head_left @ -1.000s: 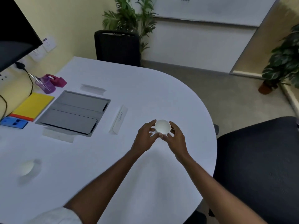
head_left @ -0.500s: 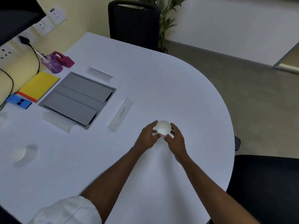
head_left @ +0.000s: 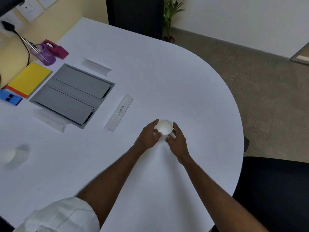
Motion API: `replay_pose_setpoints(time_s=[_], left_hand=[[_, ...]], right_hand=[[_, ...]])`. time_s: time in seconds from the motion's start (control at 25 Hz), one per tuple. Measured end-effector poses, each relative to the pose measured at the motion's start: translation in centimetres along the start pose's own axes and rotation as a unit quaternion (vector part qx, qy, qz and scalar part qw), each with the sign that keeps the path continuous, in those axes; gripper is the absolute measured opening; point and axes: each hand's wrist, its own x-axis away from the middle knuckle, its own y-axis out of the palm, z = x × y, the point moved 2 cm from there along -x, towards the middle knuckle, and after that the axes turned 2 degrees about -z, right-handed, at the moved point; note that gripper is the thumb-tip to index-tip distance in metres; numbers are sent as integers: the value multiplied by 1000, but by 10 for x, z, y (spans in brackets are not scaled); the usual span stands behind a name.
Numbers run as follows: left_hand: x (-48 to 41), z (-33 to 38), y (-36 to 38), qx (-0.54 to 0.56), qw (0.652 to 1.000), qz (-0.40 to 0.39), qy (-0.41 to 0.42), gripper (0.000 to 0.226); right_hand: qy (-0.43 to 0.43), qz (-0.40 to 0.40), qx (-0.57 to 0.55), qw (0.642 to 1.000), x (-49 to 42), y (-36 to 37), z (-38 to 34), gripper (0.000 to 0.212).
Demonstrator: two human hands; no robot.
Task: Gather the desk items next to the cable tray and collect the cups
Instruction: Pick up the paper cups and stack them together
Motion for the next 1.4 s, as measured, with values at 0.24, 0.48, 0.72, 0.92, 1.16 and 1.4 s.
replay_pose_setpoints(time_s=[0.24, 0.48, 0.72, 0.92, 1.16, 1.4], left_hand=[[25, -5, -4, -36, 998, 56, -12, 64], [98, -41, -21, -143, 987, 70, -6, 60], [191, -92, -88, -150, 977, 142, -59, 61], [285, -124, -176, -172, 951, 243, -83, 60], [408, -159, -268, -213, 925, 303, -82, 60], [521, -193, -354, -245, 902, 348, -65, 60]], right_hand=[[-7, 55, 84, 995, 17, 0, 14, 71], [-38, 63, 199, 977, 89, 52, 52, 69], [-171, -32, 271, 947, 146, 137, 34, 68], [-283, -112, 312, 900, 179, 228, -17, 67], [-370, -137, 313, 864, 245, 345, -81, 67], [-428, -129, 279, 850, 331, 447, -143, 65]])
